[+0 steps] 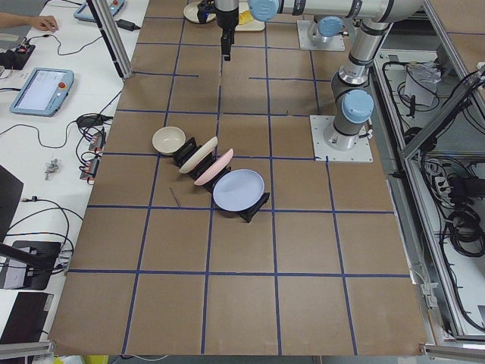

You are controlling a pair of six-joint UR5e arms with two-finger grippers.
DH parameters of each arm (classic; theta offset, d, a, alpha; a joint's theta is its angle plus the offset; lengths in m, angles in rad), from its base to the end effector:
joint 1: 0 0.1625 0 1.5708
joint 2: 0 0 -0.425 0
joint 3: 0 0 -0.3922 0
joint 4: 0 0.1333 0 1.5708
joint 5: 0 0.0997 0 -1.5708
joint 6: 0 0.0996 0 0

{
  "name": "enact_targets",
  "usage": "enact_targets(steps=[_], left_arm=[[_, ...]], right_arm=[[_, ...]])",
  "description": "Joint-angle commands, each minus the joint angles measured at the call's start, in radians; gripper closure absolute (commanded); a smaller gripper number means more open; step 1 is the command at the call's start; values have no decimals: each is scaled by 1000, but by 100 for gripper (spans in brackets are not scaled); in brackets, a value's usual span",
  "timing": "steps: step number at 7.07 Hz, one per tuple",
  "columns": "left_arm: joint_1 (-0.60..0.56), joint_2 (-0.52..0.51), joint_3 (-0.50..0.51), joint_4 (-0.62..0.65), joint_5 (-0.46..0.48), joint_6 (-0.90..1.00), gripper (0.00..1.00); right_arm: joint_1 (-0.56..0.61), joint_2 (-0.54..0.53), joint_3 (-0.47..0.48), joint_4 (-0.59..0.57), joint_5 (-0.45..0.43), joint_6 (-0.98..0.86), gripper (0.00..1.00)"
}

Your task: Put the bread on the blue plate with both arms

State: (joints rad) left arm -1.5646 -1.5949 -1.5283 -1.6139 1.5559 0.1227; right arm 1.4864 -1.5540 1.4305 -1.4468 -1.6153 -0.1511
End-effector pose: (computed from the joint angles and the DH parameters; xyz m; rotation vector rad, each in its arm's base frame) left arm -0.1317 -0.5004 0.4926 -0.1816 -3.1196 -0.0370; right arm 0.0866 -0.5051 0.5362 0.1033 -3.0957 -0.0089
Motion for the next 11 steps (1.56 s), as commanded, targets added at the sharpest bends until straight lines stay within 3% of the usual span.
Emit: enact_targets(steps=[1, 4, 6, 8, 11], left_arm=[[-6, -3, 0, 6, 6, -8, 0], [29, -8, 2, 32, 4, 75, 0], [197, -2, 4, 23, -10, 226, 0], [418, -5, -3, 5, -37, 473, 0], [657, -48, -1, -9, -39, 812, 0]], right_arm=[[2, -1, 1, 0, 0, 2, 0], [-6, 3, 8, -1, 3, -25, 0], [-44, 15, 18, -33, 11, -291, 1], [-151, 14, 118, -72, 14, -614, 5], [-192, -32, 324, -193, 43, -688, 5]])
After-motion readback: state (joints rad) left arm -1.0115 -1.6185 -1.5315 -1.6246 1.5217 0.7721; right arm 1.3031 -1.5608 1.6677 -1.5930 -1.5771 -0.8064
